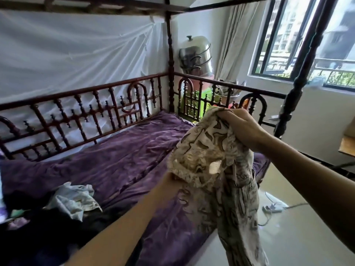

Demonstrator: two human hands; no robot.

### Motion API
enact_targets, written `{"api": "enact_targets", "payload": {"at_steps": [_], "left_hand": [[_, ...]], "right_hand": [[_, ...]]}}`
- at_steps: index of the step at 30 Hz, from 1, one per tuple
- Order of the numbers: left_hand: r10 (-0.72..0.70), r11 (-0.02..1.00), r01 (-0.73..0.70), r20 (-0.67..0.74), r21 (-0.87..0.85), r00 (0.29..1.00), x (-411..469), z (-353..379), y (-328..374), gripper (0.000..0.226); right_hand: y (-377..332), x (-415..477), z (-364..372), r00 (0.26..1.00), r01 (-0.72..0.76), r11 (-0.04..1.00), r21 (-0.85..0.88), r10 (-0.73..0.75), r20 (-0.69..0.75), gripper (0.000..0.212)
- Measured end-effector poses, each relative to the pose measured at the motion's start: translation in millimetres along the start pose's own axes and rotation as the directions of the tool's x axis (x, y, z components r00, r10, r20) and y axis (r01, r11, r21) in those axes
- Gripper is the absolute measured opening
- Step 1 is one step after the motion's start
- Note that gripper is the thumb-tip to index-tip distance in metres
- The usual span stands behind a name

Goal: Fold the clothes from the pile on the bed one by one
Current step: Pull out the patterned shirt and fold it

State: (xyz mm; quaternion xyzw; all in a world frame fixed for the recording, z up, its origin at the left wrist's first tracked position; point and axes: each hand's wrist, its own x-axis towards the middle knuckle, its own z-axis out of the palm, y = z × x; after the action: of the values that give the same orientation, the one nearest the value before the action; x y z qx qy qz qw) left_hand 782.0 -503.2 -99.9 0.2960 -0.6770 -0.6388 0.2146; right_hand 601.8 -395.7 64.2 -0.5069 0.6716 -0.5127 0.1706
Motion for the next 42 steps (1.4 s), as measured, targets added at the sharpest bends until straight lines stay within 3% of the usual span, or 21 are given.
{"api": "enact_targets", "payload": {"at_steps": [2, 4, 7, 10, 13, 15, 19, 24, 27, 30, 38, 42], "left_hand": [[0.072, 0.993, -0.083, -0.117, -0.085, 0.991, 14, -12, 17, 0.02], [0.137, 0.99, -0.13, -0.189, 0.049, 0.973, 25, -35, 32, 0.006], [0.205, 0.95, -0.133, -0.246, 0.281, 0.947, 40, -75, 54, 0.03], [0.183, 0.905, -0.126, -0.105, 0.407, 0.977, 38, -110, 83, 0.037], [0.096, 0.864, -0.081, -0.006, 0.497, 0.995, 31, -143, 106, 0.028], [0.107, 0.739, -0.025, -0.08, 0.673, 0.991, 36, -166, 116, 0.019], [0.225, 0.367, 0.114, -0.207, 0.923, 0.952, 63, -215, 130, 0.027], [0.39, 0.244, 0.304, -0.381, 0.921, 0.838, 111, -274, 116, 0.009], [0.353, 0.238, 0.393, -0.456, 0.888, 0.817, 148, -284, 86, 0.012], [0.257, 0.307, 0.44, -0.519, 0.844, 0.815, 193, -275, 50, 0.012], [0.153, 0.344, 0.466, -0.538, 0.815, 0.829, 327, -215, -31, 0.009], [0.121, 0.38, 0.463, -0.539, 0.801, 0.834, 409, -168, -56, 0.018]], "right_hand": [[18, 3, -27, 1.0, -0.001, 0.982, -0.189, 0.002, 0.004, 0.054], [37, 2, -48, 0.994, -0.024, 0.958, -0.285, 0.054, 0.097, 0.057], [64, -2, -58, 0.96, 0.045, 0.911, -0.41, 0.074, 0.27, 0.057], [89, 4, -49, 0.905, 0.185, 0.793, -0.58, 0.092, 0.415, 0.039], [103, 19, -35, 0.917, 0.218, 0.702, -0.678, 0.09, 0.389, 0.02], [104, 30, -23, 0.915, 0.219, 0.764, -0.608, 0.056, 0.4, 0.024], [100, 50, 10, 0.889, 0.199, 0.91, -0.363, -0.012, 0.458, 0.037], [116, 81, 54, 0.872, 0.085, 0.981, -0.174, 0.012, 0.489, 0.034], [151, 100, 74, 0.876, -0.113, 0.983, -0.146, 0.168, 0.453, 0.034], [201, 113, 87, 0.865, -0.279, 0.938, -0.208, 0.339, 0.37, 0.032], [339, 144, 73, 0.813, -0.433, 0.785, -0.443, 0.553, 0.184, 0.023], [415, 177, 45, 0.763, -0.554, 0.7, -0.451, 0.643, 0.061, 0.027]]}}
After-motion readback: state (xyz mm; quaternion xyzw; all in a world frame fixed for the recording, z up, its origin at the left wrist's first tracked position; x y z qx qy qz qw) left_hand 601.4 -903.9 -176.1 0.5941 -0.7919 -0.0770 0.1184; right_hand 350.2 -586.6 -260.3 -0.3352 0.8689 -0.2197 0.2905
